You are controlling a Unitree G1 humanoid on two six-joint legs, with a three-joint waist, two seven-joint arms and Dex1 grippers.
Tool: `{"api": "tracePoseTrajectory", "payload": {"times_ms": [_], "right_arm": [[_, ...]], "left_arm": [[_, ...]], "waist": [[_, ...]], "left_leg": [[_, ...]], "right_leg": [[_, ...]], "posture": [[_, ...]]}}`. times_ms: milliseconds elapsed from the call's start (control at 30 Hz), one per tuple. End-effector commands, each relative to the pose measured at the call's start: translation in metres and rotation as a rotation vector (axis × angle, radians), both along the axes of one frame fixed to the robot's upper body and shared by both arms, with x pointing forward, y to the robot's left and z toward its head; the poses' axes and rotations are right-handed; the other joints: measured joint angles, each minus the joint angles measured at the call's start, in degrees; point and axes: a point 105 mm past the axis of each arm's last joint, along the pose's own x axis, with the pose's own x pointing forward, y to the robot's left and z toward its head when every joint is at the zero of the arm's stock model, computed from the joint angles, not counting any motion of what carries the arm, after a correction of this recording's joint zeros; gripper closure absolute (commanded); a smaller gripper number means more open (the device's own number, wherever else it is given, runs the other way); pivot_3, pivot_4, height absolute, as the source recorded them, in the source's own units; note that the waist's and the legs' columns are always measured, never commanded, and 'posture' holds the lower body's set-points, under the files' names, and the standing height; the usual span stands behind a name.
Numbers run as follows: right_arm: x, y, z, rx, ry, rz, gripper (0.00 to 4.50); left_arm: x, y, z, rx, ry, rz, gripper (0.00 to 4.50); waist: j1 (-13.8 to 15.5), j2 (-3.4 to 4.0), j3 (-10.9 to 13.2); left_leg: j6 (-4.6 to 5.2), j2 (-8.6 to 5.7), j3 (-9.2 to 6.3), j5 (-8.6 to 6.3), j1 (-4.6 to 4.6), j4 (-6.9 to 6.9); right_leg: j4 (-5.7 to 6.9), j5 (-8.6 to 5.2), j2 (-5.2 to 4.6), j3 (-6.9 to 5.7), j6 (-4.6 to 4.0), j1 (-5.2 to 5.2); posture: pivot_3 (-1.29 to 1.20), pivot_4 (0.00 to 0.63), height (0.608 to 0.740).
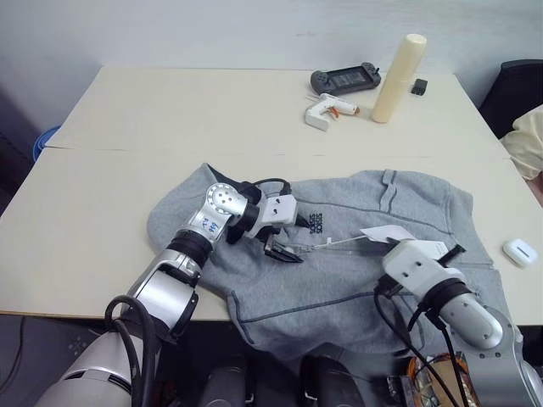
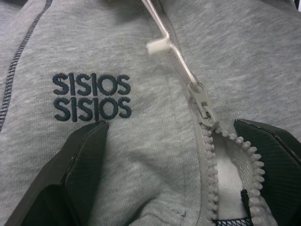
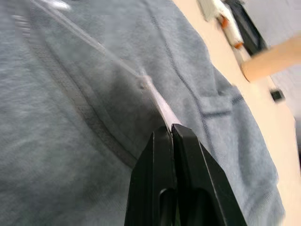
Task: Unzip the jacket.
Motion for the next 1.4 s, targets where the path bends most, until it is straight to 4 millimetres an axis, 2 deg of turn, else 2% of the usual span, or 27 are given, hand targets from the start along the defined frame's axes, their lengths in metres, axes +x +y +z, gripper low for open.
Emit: {"api": "tracePoseTrajectory", "payload": {"times_ms": [33,233,367,400,600,733,900,1133,1267,1400], "right_arm": [[-0.006,-0.035,0.021,0.039,-0.084,-0.171,4.37],[-0.019,-0.084,0.035,0.061,-0.125,-0.347,4.37],[-0.022,-0.088,0.032,0.068,-0.095,-0.332,4.37],[-0.024,-0.096,0.031,0.079,-0.095,-0.362,4.37],[-0.047,-0.179,0.044,0.156,-0.178,-0.668,4.37],[-0.073,-0.241,0.060,0.243,-0.242,-0.850,4.37],[-0.080,-0.280,0.076,0.367,-0.283,-0.909,4.37],[-0.057,-0.301,0.098,0.424,-0.312,-0.869,4.37],[-0.041,-0.298,0.102,0.360,-0.282,-0.814,4.37],[-0.048,-0.317,0.109,0.404,-0.345,-0.896,4.37]], "left_arm": [[0.004,0.012,-0.013,0.045,0.020,0.045,0.00],[0.002,0.016,-0.017,0.047,0.031,0.041,0.00],[-0.001,0.014,-0.019,0.044,0.032,0.028,0.00],[-0.001,0.013,-0.019,0.044,0.029,0.025,0.00],[-0.002,0.013,-0.020,0.045,0.018,0.017,0.00],[-0.002,0.013,-0.018,0.036,0.018,0.019,0.00],[-0.003,0.014,-0.021,0.029,0.022,0.024,0.00],[-0.006,0.017,-0.028,0.028,0.031,0.034,0.00],[-0.006,0.017,-0.029,0.024,0.025,0.044,0.00],[-0.005,0.017,-0.027,0.019,0.019,0.051,0.00]], "waist": [[0.00,0.00,-0.01],[-0.12,0.00,-0.01],[-0.19,0.00,-0.01],[-0.16,0.00,-0.01],[-0.08,0.01,-0.01],[-0.15,0.03,-0.02],[-0.34,0.05,-0.04],[-0.39,0.21,-0.12],[-0.31,0.22,-0.13],[-0.31,0.23,-0.14]], "left_leg": [[0.01,-0.02,0.00,0.00,0.00,0.00],[0.04,-0.02,-0.01,-0.01,0.00,0.00],[0.05,-0.02,0.00,-0.02,0.01,-0.01],[0.06,-0.02,0.00,-0.02,0.01,-0.01],[0.12,-0.08,0.00,-0.04,0.01,-0.02],[0.13,-0.08,0.02,-0.05,0.04,-0.04],[0.13,-0.03,0.06,-0.07,0.16,-0.12],[0.13,-0.03,0.15,-0.08,0.28,-0.18],[0.12,-0.01,0.16,-0.07,0.28,-0.17],[0.11,-0.02,0.18,-0.07,0.28,-0.16]], "right_leg": [[0.00,0.00,-0.01,0.00,0.00,0.00],[0.00,0.00,-0.02,-0.01,0.00,0.00],[0.00,0.00,-0.01,0.00,0.00,0.00],[0.00,0.00,-0.01,0.01,0.00,0.00],[0.00,0.01,-0.06,0.00,0.01,0.01],[-0.02,0.01,-0.08,0.03,0.01,0.02],[-0.08,0.00,-0.22,0.11,0.01,0.08],[-0.11,0.01,-0.32,0.22,0.01,0.14],[-0.12,0.01,-0.32,0.21,0.02,0.15],[-0.12,0.02,-0.32,0.22,0.03,0.16]], "posture": [[0.00,0.150,0.740],[0.00,0.150,0.740],[0.00,0.150,0.740],[0.00,0.150,0.740],[0.00,0.150,0.740],[0.00,0.150,0.740],[0.00,0.150,0.740],[0.00,0.150,0.740],[0.00,0.150,0.740],[0.00,0.150,0.740]]}}
